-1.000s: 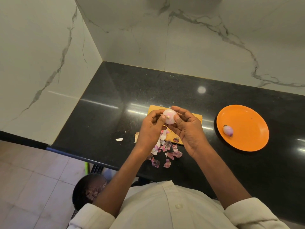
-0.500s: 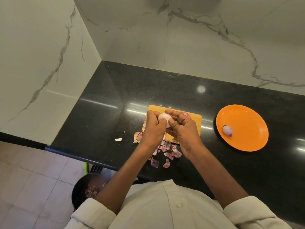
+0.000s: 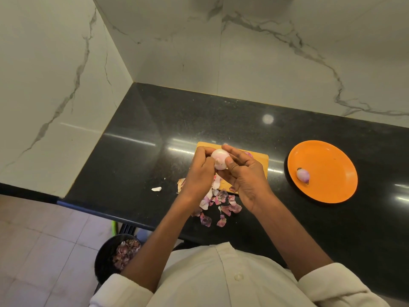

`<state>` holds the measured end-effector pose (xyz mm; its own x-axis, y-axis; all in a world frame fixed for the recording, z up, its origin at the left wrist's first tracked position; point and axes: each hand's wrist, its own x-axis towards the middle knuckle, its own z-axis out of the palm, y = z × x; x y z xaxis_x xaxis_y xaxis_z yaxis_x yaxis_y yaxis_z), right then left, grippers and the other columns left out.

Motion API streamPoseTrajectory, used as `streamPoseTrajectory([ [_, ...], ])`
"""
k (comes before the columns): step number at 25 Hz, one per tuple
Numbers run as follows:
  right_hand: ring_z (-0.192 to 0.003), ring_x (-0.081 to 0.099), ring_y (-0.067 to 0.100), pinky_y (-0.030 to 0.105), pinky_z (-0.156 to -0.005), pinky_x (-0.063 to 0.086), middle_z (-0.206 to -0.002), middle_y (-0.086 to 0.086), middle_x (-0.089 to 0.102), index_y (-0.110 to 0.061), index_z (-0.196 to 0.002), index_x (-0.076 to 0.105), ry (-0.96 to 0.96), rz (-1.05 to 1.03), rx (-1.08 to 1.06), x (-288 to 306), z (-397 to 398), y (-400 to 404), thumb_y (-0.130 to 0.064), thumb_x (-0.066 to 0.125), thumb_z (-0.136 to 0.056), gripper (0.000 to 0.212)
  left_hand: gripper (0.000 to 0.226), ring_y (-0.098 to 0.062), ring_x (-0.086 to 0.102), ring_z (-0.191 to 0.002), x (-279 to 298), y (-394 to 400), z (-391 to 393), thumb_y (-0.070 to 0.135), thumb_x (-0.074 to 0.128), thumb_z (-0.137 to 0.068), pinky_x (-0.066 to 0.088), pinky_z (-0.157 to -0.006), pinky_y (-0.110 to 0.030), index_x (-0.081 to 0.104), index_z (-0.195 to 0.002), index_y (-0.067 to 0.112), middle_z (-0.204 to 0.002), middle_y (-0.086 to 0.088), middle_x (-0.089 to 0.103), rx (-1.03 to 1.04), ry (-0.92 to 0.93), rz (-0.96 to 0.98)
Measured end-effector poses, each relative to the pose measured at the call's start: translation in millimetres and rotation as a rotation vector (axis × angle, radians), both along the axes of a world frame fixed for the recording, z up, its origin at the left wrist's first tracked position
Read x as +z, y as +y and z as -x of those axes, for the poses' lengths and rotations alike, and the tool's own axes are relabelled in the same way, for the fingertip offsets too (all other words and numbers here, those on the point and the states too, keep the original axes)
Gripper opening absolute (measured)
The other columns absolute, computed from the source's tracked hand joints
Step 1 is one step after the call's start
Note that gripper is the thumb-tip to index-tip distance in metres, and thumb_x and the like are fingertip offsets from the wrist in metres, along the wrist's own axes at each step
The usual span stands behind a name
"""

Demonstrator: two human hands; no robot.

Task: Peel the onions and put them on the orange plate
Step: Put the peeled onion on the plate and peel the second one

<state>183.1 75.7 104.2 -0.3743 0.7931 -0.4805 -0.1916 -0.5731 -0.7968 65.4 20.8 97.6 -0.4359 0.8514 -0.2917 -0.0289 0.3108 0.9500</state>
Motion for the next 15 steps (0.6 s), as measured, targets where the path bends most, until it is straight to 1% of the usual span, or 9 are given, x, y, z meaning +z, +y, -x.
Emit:
streamPoseTrajectory([
  [1,-0.112,0.075,0.026,0.039,-0.088,0.065,-0.125,0.010,0.075,-0.012,-0.125,0.074,0.034,0.034,-0.018,0.1,-2.6,3.2,0.000,0.060,-0.101,0.030,0.021,-0.003,0.066,-0.097,-0.8,-1.7,2.3,0.014,0.044,-0.113,0.055,-0.078,-0.020,0.059,-0.126,0.009,-0.118,-0.006,0.066,-0.033,-0.014,-0.052],
  [2,-0.114,0.075,0.027,0.040,-0.090,0.065,-0.125,0.012,0.075,-0.010,-0.128,0.073,0.063,0.064,-0.029,-0.2,-4.6,5.9,0.000,0.060,-0.101,0.031,0.022,-0.005,0.068,-0.101,-1.9,-3.2,4.0,0.019,0.047,-0.114,0.056,-0.083,-0.022,0.061,-0.129,0.010,-0.120,-0.005,0.068,-0.060,-0.011,-0.096],
  [4,-0.114,0.074,0.029,0.041,-0.091,0.064,-0.124,0.012,0.076,-0.009,-0.132,0.070,0.108,0.119,-0.035,-0.2,-5.8,7.3,-0.001,0.059,-0.102,0.033,0.022,-0.009,0.068,-0.107,-6.6,-4.0,6.7,0.020,0.052,-0.113,0.056,-0.087,-0.025,0.060,-0.131,0.009,-0.122,-0.005,0.068,-0.076,0.034,-0.146],
  [5,-0.113,0.075,0.029,0.041,-0.091,0.064,-0.121,0.011,0.077,-0.009,-0.132,0.070,0.122,0.137,-0.032,0.3,-5.5,6.5,-0.001,0.059,-0.102,0.033,0.022,-0.009,0.067,-0.107,-9.3,-4.1,6.6,0.017,0.051,-0.113,0.055,-0.087,-0.024,0.059,-0.131,0.008,-0.122,-0.005,0.068,-0.078,0.071,-0.159],
  [7,-0.110,0.076,0.026,0.040,-0.090,0.065,-0.115,0.007,0.079,-0.009,-0.133,0.069,0.139,0.146,-0.023,1.4,-4.5,4.2,-0.001,0.058,-0.103,0.033,0.023,-0.010,0.065,-0.109,-15.0,-3.9,5.8,0.016,0.046,-0.114,0.055,-0.089,-0.025,0.056,-0.132,0.008,-0.124,-0.006,0.064,-0.095,0.204,-0.178],
  [9,-0.109,0.076,0.025,0.040,-0.090,0.065,-0.114,0.005,0.080,-0.009,-0.133,0.069,0.147,0.132,-0.018,2.9,-3.5,2.5,-0.001,0.058,-0.102,0.033,0.029,-0.016,0.063,-0.112,-18.6,-4.4,5.3,0.021,0.041,-0.112,0.057,-0.092,-0.032,0.053,-0.135,0.009,-0.126,-0.007,0.061,-0.115,0.328,-0.197],
  [11,-0.113,0.075,0.026,0.041,-0.091,0.064,-0.119,0.008,0.078,-0.010,-0.133,0.069,0.148,0.115,-0.008,4.0,-1.1,0.6,-0.001,0.058,-0.102,0.033,0.033,-0.018,0.063,-0.112,-18.4,-5.4,3.4,0.021,0.037,-0.108,0.057,-0.093,-0.035,0.052,-0.135,0.008,-0.126,-0.008,0.060,-0.083,0.370,-0.208],
  [13,-0.114,0.074,0.028,0.042,-0.092,0.064,-0.124,0.011,0.075,-0.012,-0.133,0.068,0.168,0.107,0.005,3.9,1.6,-2.7,0.001,0.056,-0.103,0.035,0.036,-0.019,0.061,-0.113,-16.8,-6.3,1.7,0.016,0.036,-0.106,0.055,-0.095,-0.034,0.052,-0.137,0.006,-0.128,-0.008,0.058,-0.060,0.416,-0.229],
  [15,-0.115,0.074,0.029,0.041,-0.092,0.064,-0.129,0.014,0.073,-0.014,-0.131,0.069,0.198,0.122,0.013,3.5,3.5,-4.8,0.005,0.052,-0.104,0.037,0.039,-0.021,0.058,-0.113,-16.5,-6.4,1.6,0.014,0.037,-0.103,0.054,-0.094,-0.034,0.053,-0.137,0.005,-0.127,-0.007,0.056,-0.064,0.520,-0.249],
])
